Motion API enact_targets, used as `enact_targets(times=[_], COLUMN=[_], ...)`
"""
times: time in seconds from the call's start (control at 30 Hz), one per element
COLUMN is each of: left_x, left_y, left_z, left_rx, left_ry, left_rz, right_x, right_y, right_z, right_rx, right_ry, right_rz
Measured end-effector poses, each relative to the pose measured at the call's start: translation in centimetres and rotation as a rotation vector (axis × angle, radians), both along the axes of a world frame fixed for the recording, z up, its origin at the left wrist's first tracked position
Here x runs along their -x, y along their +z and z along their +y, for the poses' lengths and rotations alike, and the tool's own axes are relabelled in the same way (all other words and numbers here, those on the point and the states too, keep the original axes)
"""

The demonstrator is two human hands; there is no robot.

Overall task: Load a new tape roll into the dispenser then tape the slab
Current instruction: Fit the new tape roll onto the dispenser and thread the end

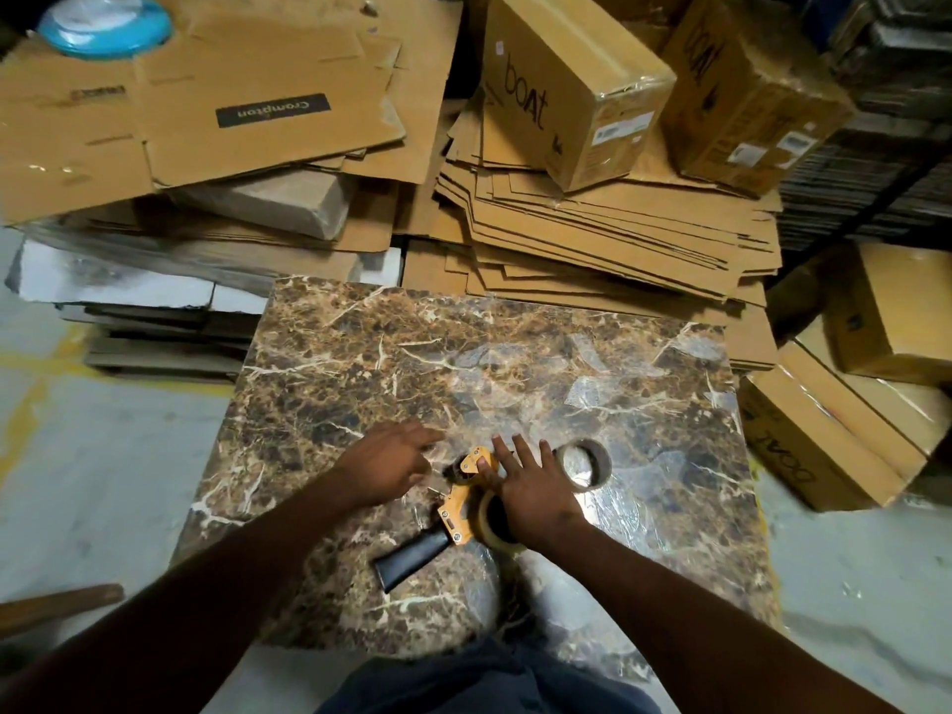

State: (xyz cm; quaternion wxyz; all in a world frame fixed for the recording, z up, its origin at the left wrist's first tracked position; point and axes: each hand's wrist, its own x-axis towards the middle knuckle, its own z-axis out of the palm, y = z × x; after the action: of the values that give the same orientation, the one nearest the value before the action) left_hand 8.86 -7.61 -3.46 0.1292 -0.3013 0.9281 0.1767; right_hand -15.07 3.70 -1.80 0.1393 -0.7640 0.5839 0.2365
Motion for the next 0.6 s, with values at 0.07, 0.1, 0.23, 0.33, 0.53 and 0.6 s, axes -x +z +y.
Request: enact_targets(times=[0.07, 0.1, 0.23, 0.33, 0.53, 0.6], left_x=[-0.4, -0.8, -3.4, -5.4, -1.3, 0.5], left_y=[-0.4, -0.7, -0.9, -0.5, 0.2, 0.3], left_z=[0.4, 0.6, -0.1, -2.1, -5.5, -6.7], left_rx=[0.004, 0.023, 0.068, 0.099, 0.176, 0.191], left_ry=[0.004, -0.002, 0.029, 0.063, 0.060, 0.033], left_rz=[-0.015, -0.020, -0.007, -0.080, -0.095, -0.085], right_x=[0.1, 0.1, 0.2, 0.2, 0.3, 0.6], right_y=[0.0, 0.0, 0.2, 0.2, 0.4, 0.4], right_z=[0.1, 0.1, 0.2, 0.3, -0.5, -0.9], right_rx=[0.003, 0.002, 0.000, -0.005, -0.020, -0.014], right_ry=[-0.007, -0.010, -0.015, -0.008, 0.027, 0.049], right_rz=[-0.014, -0.020, -0.028, -0.016, -0.007, -0.033])
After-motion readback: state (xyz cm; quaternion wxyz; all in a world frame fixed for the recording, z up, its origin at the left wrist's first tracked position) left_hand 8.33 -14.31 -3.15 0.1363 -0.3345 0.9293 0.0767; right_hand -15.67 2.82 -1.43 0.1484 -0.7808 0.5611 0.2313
